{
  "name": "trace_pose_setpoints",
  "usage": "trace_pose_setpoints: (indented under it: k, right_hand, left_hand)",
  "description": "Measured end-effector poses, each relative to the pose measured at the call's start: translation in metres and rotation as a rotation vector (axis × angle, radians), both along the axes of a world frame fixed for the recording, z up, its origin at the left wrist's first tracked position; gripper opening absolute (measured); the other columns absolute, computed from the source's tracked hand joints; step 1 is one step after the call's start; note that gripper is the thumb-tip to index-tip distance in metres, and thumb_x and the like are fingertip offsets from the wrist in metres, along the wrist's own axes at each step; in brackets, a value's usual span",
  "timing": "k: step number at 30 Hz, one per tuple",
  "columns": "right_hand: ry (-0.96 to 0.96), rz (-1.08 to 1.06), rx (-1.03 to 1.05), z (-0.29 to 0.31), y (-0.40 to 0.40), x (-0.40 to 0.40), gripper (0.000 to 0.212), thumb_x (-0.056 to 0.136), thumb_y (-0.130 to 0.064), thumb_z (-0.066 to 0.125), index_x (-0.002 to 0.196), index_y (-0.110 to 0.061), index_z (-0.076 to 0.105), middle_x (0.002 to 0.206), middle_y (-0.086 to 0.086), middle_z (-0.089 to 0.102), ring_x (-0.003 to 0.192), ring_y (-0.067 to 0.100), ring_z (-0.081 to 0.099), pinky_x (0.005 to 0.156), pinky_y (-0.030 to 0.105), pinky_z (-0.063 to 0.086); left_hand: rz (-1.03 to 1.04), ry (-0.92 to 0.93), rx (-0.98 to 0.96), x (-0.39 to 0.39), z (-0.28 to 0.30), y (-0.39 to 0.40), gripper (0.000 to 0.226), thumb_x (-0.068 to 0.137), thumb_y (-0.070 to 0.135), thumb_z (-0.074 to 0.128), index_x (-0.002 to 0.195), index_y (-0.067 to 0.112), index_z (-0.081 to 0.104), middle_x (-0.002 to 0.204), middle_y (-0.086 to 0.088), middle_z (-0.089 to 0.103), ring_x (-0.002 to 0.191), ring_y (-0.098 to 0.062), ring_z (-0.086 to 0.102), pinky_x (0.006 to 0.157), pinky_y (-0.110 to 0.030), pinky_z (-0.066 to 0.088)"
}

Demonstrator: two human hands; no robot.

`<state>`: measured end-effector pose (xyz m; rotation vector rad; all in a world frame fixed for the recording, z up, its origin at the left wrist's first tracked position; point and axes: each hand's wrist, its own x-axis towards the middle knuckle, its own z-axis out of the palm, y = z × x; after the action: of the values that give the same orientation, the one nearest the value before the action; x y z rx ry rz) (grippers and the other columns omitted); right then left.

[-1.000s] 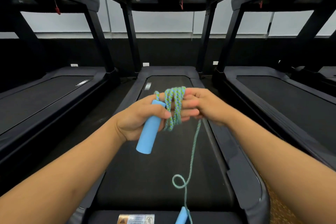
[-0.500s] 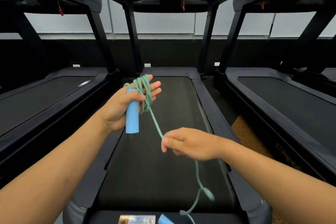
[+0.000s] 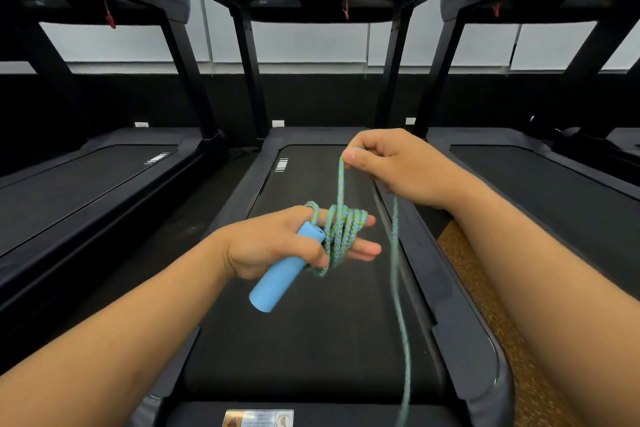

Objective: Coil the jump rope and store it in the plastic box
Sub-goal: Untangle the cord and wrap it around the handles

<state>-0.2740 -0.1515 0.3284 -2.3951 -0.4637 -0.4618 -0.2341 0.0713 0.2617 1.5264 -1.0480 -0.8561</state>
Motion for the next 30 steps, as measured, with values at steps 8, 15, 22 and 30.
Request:
trace_pose_setpoints:
  k: [8, 15, 22, 30]
  right_hand:
    - [0.405, 0.247, 0.482, -0.075, 0.015, 0.017, 0.027, 0.104, -0.009, 0.037, 0.082, -0.015, 0.052, 0.055, -0.009, 0.037, 0.051, 0.007, 0.028, 0.052, 0.024, 0.028]
    - [0.635, 0.39, 0.559, -0.105, 0.051, -0.018, 0.033, 0.112, -0.034, 0.037, 0.089, -0.017, 0.055, 0.059, -0.003, 0.03, 0.049, 0.01, 0.019, 0.046, 0.025, 0.017]
    - [0.626, 0.352, 0.098, -0.068, 0.056, -0.089, 0.033, 0.11, -0.035, 0.042, 0.09, -0.02, 0.062, 0.062, -0.004, 0.045, 0.051, 0.01, 0.038, 0.051, 0.019, 0.037]
    - [0.087, 0.178, 0.029, 0.041, 0.024, -0.081, 0.03, 0.105, -0.035, 0.054, 0.08, -0.023, 0.065, 0.053, -0.014, 0.044, 0.046, 0.004, 0.035, 0.045, 0.018, 0.031]
  left_hand:
    - [0.034, 0.165, -0.347, 0.004, 0.013, -0.002, 0.073, 0.079, -0.002, 0.058, 0.15, 0.012, 0.052, 0.148, -0.029, 0.054, 0.142, -0.055, 0.037, 0.122, -0.057, 0.021]
    - [0.196, 0.159, -0.601, 0.023, 0.032, 0.024, 0.08, 0.076, 0.0, 0.055, 0.154, 0.007, 0.039, 0.151, -0.023, 0.054, 0.144, -0.036, 0.048, 0.121, -0.045, 0.034]
    - [0.385, -0.003, -0.475, 0.035, 0.03, 0.048, 0.081, 0.076, -0.007, 0.054, 0.154, 0.008, 0.04, 0.148, -0.017, 0.059, 0.141, -0.029, 0.053, 0.121, -0.037, 0.034]
    - [0.176, -0.142, 0.083, 0.001, 0.014, 0.025, 0.064, 0.086, -0.027, 0.047, 0.135, 0.014, 0.058, 0.128, 0.005, 0.074, 0.123, -0.007, 0.066, 0.102, -0.027, 0.049]
